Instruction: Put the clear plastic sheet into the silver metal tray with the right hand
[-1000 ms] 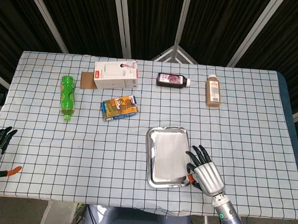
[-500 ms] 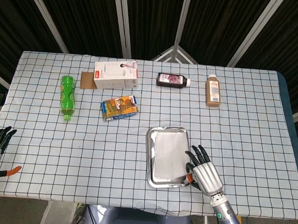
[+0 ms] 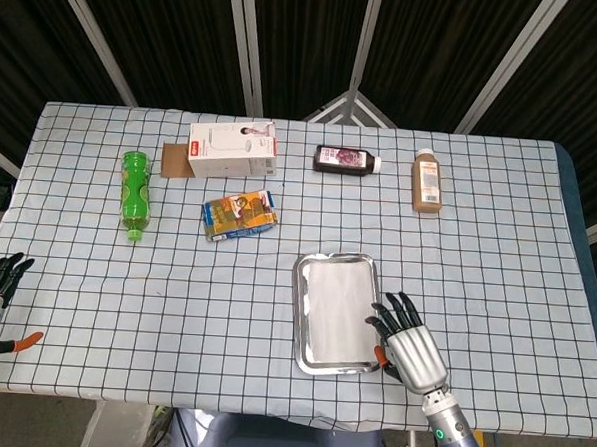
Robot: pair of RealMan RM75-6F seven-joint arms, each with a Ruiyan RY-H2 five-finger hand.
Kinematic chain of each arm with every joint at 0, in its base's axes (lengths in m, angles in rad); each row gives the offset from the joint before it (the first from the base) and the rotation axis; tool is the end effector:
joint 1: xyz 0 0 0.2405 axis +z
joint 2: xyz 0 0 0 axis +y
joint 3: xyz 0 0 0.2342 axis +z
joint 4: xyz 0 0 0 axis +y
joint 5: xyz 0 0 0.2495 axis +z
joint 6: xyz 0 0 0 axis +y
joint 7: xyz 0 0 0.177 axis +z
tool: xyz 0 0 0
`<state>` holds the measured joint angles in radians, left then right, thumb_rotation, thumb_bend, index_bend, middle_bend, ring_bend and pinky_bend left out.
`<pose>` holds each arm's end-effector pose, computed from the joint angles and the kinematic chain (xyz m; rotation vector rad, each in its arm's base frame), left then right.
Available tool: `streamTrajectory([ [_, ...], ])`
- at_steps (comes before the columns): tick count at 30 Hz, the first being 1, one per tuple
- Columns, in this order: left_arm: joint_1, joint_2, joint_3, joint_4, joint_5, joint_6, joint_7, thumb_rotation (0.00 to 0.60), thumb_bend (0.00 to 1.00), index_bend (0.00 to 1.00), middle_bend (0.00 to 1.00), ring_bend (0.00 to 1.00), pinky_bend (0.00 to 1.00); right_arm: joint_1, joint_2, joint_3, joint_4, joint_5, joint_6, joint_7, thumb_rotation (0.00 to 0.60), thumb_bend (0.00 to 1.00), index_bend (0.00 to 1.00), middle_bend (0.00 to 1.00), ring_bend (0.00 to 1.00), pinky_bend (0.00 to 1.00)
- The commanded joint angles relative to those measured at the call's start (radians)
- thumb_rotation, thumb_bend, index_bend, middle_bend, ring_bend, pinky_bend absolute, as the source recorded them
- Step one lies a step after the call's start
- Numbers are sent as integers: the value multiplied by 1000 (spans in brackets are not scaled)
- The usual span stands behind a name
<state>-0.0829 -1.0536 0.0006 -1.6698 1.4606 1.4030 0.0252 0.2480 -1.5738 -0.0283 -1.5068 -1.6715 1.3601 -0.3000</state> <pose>-0.3190 0.2004 0.1090 -1.4306 -0.9929 -0.7764 -0.1869 -0.2165 -0.0520 1.7728 -0.8292 1.0682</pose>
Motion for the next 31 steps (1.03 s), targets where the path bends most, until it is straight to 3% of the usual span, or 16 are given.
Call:
streamTrajectory([
  [1,0,0,0,0,0,0,-1,600,0,0,0,0,0,-1,1,-2,-5,-5,3,-3,600,497,210,170,0,0],
  [12,0,2,0,1,0,-1,-6,600,0,0,0,0,0,-17,54,-1,-52,9,22,-20,600,493,137,120,0,0],
  [18,2,4,0,4,2,4,-6,600,0,0,0,0,0,-48,189,32,-128,40,88,-47,600,489,58,73,0,0],
  [24,6,0,-1,14,6,18,15,600,0,0,0,0,0,-118,377,70,-227,141,168,22,600,439,0,0,0,0],
  [31,13,-16,-4,28,10,41,62,600,0,0,0,0,0,-181,436,64,-214,237,182,147,600,416,0,0,0,0],
])
